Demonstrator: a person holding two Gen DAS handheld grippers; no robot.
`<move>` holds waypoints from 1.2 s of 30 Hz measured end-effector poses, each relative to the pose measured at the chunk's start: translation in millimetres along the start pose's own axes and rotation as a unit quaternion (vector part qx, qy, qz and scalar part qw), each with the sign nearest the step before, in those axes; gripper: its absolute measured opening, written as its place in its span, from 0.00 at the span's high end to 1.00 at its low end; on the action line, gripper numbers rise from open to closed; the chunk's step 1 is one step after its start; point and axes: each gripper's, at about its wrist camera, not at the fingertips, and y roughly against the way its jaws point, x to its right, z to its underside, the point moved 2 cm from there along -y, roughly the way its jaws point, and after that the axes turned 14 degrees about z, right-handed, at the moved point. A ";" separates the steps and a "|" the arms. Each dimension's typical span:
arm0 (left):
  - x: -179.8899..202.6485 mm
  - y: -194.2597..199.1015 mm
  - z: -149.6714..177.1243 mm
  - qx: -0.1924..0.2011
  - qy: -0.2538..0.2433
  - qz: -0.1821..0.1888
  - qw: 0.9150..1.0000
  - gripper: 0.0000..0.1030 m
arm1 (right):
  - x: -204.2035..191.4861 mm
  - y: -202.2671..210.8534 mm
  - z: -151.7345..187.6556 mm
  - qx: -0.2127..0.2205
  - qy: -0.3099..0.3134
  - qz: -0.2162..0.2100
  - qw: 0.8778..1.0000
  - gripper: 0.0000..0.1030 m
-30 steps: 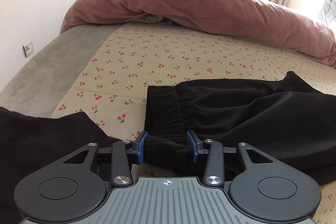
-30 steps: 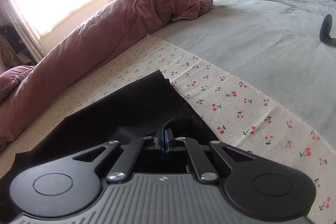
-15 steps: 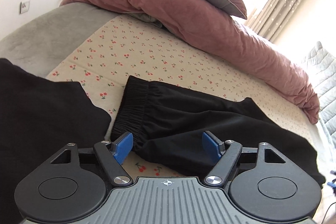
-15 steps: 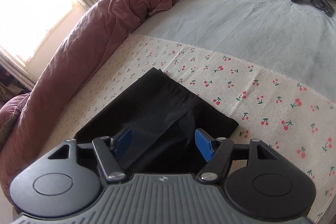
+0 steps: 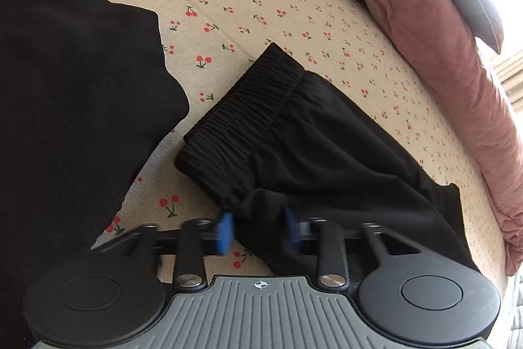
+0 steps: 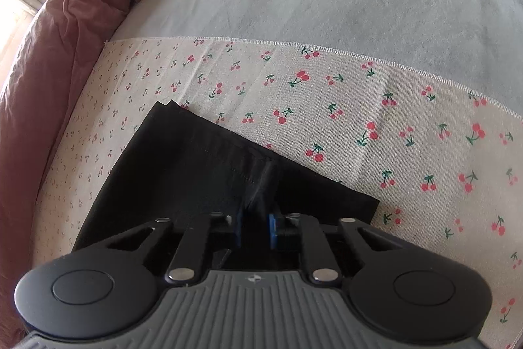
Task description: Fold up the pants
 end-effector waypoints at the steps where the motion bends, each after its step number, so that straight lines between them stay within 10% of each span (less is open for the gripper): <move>1: 0.2 0.5 0.9 0.005 0.001 0.008 1.000 0.97 | -1.2 1.9 1.0 0.011 0.007 -0.006 1.000 1.00; 6: 13.1 39.1 -12.9 0.095 -0.006 0.104 0.990 1.00 | -28.0 53.5 -6.4 0.091 0.022 -0.147 0.985 1.00; 11: 5.6 57.7 -2.7 0.102 -0.048 0.092 0.989 1.00 | -11.7 138.5 12.3 0.246 0.062 -0.322 0.912 1.00; 17: -30.9 28.5 24.4 -0.020 -0.059 0.029 0.998 0.99 | 68.2 41.7 24.5 0.105 0.042 -0.200 0.973 1.00; 24: -14.2 52.5 19.1 -0.030 -0.101 0.037 0.994 0.87 | 92.8 28.3 43.5 0.096 0.035 -0.193 0.976 1.00; 31: 30.0 100.4 19.7 0.043 -0.157 0.060 0.985 0.73 | 78.9 35.2 39.2 0.115 0.063 -0.174 0.976 0.89; 33: 60.1 93.2 20.8 0.038 -0.201 0.073 0.976 0.59 | 78.7 31.9 40.8 0.116 0.056 -0.177 0.976 0.84; 35: 96.1 74.0 24.2 0.017 -0.252 0.105 0.962 0.19 | 77.8 26.9 44.5 0.112 0.050 -0.180 0.976 0.82; 36: 115.4 59.4 26.0 0.012 -0.281 0.121 0.952 0.18 | 79.4 22.6 47.6 0.109 0.048 -0.177 0.977 0.82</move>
